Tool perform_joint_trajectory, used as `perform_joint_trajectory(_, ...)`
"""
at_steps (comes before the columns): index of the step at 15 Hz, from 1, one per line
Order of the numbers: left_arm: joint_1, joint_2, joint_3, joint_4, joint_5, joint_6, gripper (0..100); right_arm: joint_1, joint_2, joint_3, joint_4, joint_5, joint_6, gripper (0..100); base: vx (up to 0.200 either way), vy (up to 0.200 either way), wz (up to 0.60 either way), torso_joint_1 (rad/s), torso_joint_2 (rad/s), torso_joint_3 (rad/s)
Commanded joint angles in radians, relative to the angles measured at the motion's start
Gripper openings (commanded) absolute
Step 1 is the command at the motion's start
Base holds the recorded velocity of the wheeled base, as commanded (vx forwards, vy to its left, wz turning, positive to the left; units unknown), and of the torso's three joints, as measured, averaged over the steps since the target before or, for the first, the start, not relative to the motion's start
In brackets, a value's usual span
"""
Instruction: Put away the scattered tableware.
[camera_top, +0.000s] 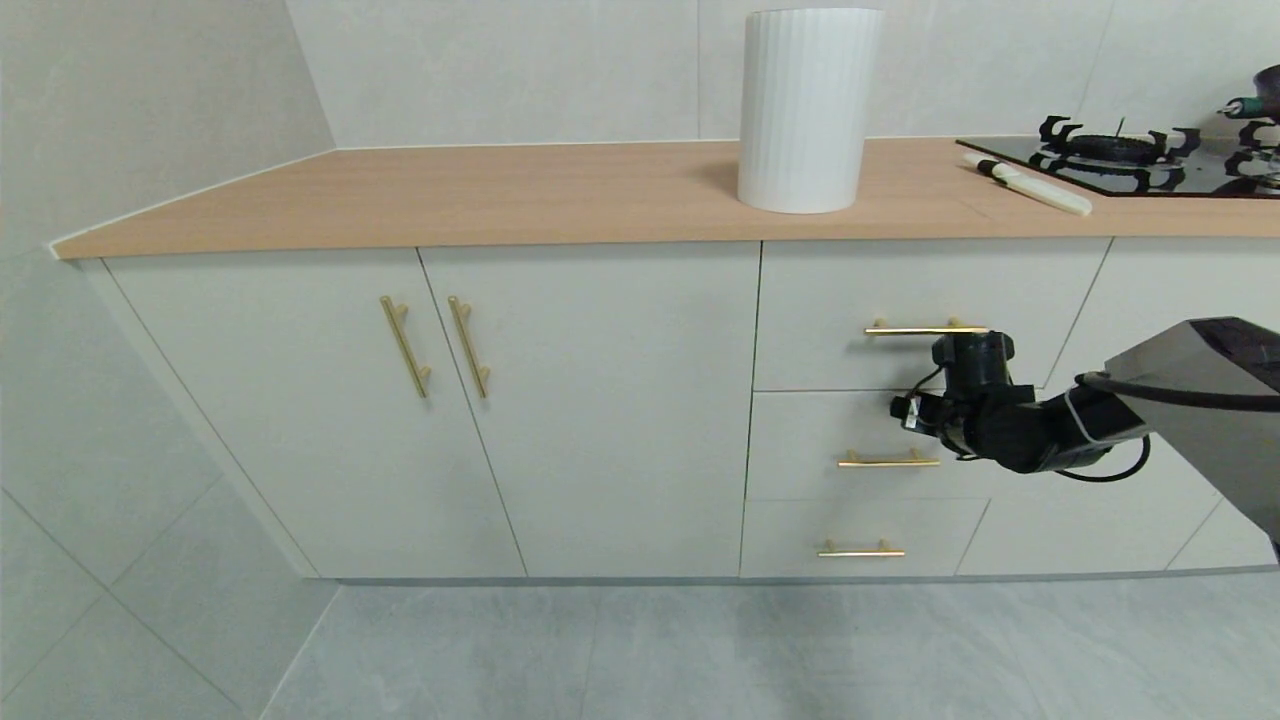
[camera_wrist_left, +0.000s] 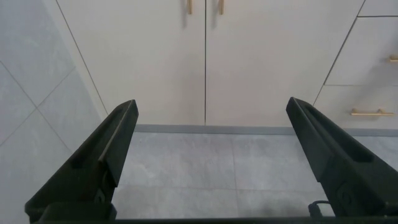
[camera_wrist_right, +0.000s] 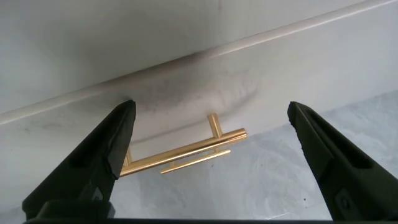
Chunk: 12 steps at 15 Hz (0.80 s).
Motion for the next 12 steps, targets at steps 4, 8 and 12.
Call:
perform_joint_trajectory(4, 0.0, 0.0, 0.0, 0.0, 0.0, 0.0, 100, 0.008, -0.224, 0.188, -0.001, -0.002, 0.002, 100, 0.0, 0.0, 0.0, 0.0, 0.0, 0.0)
perform_joint_trajectory(8, 0.0, 0.0, 0.0, 0.0, 0.0, 0.0, 100, 0.014, -0.716, 0.522, -0.001, -0.006, -0.017, 100, 0.0, 0.0, 0.0, 0.0, 0.0, 0.0)
perform_joint_trajectory(12, 0.0, 0.0, 0.0, 0.0, 0.0, 0.0, 100, 0.014, -1.26, 0.824, 0.007, -0.008, -0.182, 100, 0.0, 0.0, 0.0, 0.0, 0.0, 0.0)
